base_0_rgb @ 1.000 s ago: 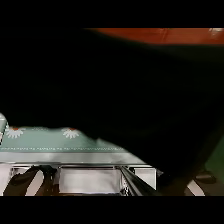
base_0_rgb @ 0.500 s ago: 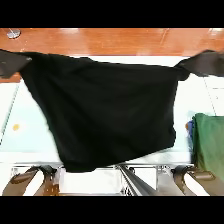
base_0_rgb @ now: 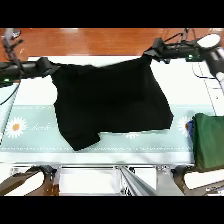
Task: Fold the shirts.
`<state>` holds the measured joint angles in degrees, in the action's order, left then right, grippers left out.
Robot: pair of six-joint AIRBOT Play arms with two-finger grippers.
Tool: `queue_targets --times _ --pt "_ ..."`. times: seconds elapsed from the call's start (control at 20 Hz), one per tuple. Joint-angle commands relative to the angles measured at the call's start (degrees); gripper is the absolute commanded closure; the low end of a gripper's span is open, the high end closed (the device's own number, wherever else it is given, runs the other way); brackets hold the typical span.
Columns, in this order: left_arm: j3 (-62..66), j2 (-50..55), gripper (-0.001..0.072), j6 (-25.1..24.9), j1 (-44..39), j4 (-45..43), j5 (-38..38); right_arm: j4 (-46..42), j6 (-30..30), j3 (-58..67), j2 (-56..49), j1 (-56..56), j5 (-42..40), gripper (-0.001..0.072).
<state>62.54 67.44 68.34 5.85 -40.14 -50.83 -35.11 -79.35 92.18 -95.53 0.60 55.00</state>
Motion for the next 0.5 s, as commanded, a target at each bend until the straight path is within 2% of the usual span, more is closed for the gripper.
queue_targets --times 0.0,0.1,0.15,0.2,0.3,0.4,0.45 --pt "-0.24 4.31 0.0 1.29 -1.62 -0.55 1.18 8.46 -2.91 5.53 -8.28 -1.16 1.51 0.0085" --pt "0.35 4.24 0.0002 3.17 1.92 -4.11 -4.48 7.72 -2.19 6.78 -7.67 -4.79 9.25 0.0085" --pt "0.55 4.24 0.0003 5.88 4.72 -6.8 -9.03 6.58 0.0 7.32 -6.95 -7.39 15.56 0.0086" --pt "0.37 4.24 0.0003 8.74 7.96 -9.84 -14.19 2.58 -0.17 7.3 -5.73 -10.54 22.38 0.0086" --pt "-2.03 4.09 0.0003 9.51 14.47 -14.56 -23.78 -10.69 -1.42 5.31 -1.38 -15.78 32.81 0.0086" --pt "-8.26 2.89 0.0003 7.32 20.17 -15.15 -28.92 -24.02 -1.29 -4.72 7.08 -19.47 31.74 0.0086" --pt "-12.37 1.68 0.0003 7.37 22.12 -15.13 -28.94 -26.12 -1.44 -12.52 12.04 -21.4 27.63 0.0085"
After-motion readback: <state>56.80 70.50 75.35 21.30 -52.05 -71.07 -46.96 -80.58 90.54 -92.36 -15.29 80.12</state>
